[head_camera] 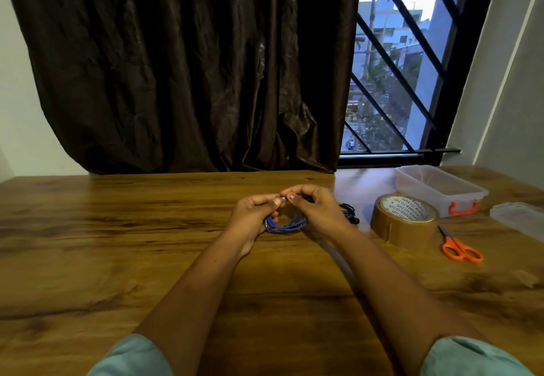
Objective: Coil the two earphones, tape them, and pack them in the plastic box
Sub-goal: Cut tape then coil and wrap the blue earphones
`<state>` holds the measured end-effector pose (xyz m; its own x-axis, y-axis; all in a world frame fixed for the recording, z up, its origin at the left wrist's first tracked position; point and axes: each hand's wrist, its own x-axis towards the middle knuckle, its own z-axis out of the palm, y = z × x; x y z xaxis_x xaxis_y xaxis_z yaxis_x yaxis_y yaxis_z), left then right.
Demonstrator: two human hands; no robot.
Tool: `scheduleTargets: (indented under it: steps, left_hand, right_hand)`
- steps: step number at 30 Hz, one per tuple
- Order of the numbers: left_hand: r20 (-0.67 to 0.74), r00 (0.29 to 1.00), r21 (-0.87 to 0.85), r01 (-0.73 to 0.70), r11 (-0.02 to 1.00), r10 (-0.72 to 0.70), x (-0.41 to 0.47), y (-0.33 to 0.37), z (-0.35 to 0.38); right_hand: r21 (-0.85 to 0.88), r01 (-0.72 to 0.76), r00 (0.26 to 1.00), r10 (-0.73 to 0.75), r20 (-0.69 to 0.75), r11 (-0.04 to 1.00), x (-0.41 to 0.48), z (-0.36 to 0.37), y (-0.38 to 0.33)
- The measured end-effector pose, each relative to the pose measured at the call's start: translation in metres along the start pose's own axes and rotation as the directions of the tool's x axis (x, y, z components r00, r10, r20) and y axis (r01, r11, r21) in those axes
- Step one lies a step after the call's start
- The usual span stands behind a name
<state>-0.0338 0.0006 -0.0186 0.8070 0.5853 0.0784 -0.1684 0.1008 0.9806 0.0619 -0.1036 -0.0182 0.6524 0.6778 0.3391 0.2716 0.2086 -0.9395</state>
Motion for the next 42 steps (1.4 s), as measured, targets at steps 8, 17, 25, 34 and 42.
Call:
scheduleTargets:
  steps: [8, 17, 25, 34, 42]
  left_hand:
    - [-0.045, 0.999, 0.022, -0.014, 1.000, 0.015, 0.000, 0.000, -0.002]
    - [-0.086, 0.988, 0.150, -0.111, 0.982, 0.125, 0.003, -0.007, -0.002]
    - [-0.096, 0.995, 0.224, -0.001, 0.975, 0.023, 0.009, -0.012, -0.001]
    - [-0.156, 0.973, 0.509, -0.066, 0.858, 0.168, 0.005, -0.017, 0.004]
    - [-0.174, 0.930, 0.655, -0.135, 0.743, 0.323, -0.004, -0.007, 0.009]
  right_hand:
    - [0.055, -0.126, 0.992, 0.125, 0.021, 0.991, 0.000, -0.001, 0.001]
    - [-0.148, -0.141, 0.990, 0.138, -0.030, 0.979, -0.001, -0.004, 0.002]
    - [-0.427, -0.125, 0.987, 0.069, -0.146, 0.895, -0.001, -0.013, 0.006]
    - [-0.609, -0.114, 0.979, -0.015, -0.203, 0.785, -0.001, -0.016, 0.007]
    - [-0.647, -0.066, 0.928, -0.192, -0.320, 0.760, -0.007, -0.017, -0.008]
